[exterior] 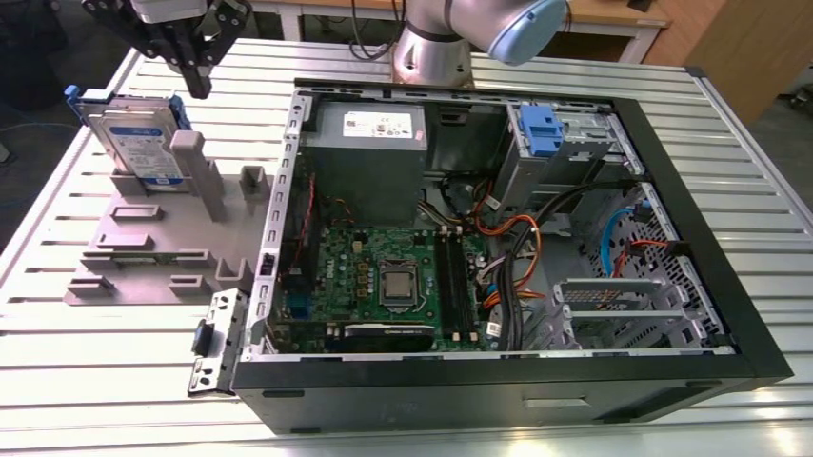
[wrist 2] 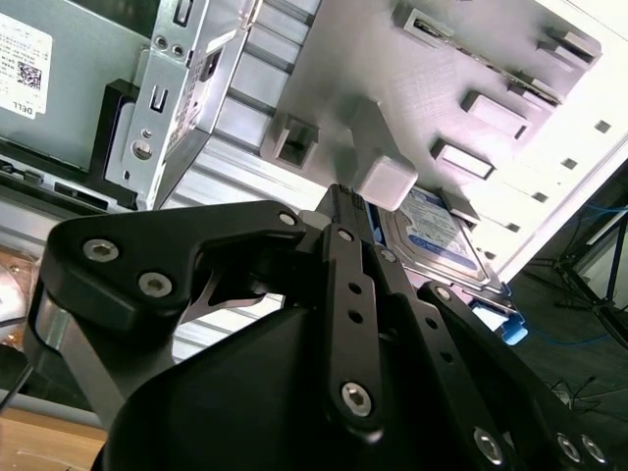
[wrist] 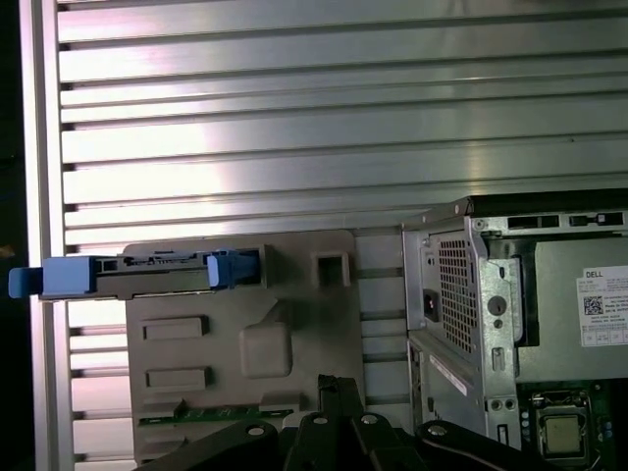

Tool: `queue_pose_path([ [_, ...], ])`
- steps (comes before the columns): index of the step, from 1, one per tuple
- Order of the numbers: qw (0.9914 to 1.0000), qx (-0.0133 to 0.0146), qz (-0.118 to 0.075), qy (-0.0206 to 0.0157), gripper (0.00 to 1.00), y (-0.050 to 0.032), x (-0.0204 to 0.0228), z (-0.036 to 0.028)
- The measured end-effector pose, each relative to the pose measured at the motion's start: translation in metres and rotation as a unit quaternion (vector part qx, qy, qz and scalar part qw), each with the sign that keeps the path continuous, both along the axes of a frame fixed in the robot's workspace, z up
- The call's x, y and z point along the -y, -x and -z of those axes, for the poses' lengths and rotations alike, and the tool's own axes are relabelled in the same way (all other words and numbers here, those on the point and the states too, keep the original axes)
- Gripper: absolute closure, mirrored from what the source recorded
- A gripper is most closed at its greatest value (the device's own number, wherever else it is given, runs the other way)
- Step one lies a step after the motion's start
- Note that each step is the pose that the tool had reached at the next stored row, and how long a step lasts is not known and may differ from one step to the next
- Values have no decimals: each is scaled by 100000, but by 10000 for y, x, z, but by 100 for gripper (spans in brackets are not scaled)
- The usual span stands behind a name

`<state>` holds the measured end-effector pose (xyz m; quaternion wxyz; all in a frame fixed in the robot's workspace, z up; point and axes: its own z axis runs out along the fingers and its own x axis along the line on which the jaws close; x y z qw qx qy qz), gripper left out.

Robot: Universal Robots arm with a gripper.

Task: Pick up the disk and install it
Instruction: 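Reach for the disk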

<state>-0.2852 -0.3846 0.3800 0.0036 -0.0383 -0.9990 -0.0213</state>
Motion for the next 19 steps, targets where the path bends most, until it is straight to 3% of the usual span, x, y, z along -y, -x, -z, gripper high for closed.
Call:
queue_pose_path([
  [8, 100000, -3, 4, 0, 89, 22, -5, 0],
  [12, 100000, -1, 1, -1, 89, 53, -45, 2],
  [19, 100000, -1, -1, -5, 89, 167, -74, 7],
])
